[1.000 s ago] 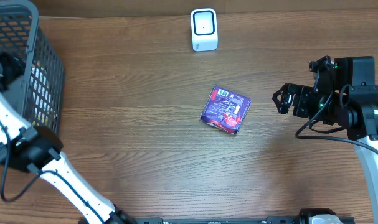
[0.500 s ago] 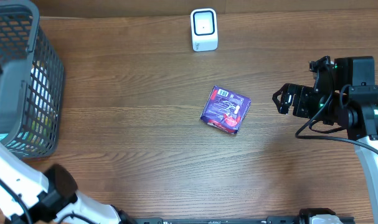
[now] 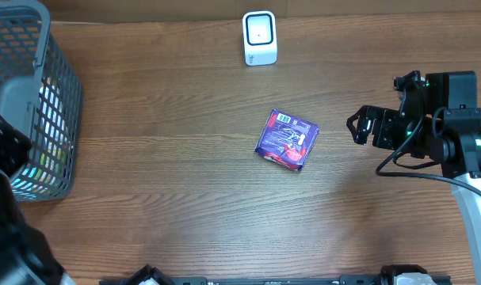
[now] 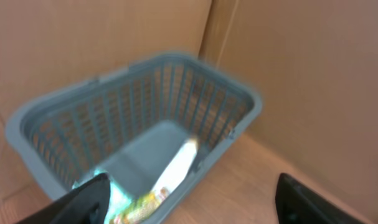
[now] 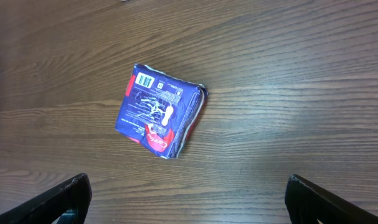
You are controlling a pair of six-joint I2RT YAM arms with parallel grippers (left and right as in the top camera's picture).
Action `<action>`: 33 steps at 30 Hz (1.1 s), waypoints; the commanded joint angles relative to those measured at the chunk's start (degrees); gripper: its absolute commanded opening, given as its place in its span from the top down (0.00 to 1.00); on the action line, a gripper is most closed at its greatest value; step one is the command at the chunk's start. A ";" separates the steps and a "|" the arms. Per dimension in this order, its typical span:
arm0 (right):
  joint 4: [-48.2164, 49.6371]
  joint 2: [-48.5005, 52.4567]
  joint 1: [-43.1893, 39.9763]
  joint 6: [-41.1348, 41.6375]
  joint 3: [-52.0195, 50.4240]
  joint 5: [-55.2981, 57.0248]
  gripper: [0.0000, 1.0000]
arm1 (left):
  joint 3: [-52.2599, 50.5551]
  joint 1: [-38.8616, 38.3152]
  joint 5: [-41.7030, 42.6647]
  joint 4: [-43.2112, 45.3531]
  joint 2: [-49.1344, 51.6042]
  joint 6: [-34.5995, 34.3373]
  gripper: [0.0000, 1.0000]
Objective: Scan the item barcode
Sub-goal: 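Reach left gripper into basket and grasp the white tube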
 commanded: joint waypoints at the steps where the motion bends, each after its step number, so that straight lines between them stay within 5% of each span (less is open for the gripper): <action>1: 0.17 0.04 -0.09 -0.46 1.18 -0.44 0.00 | -7.78 0.20 -1.22 8.41 2.27 -1.42 0.11; 5: -1.05 0.04 -0.09 -0.46 1.18 -0.42 0.00 | -3.06 0.57 -0.70 12.31 9.51 -1.53 0.05; 16: -1.57 0.04 -0.11 -0.46 1.18 -0.42 0.00 | 21.09 7.87 9.53 -0.79 39.30 -3.45 0.03; 33: -0.96 0.04 -0.09 -0.20 1.18 -0.46 0.00 | 21.86 6.14 14.62 1.29 66.20 4.61 0.05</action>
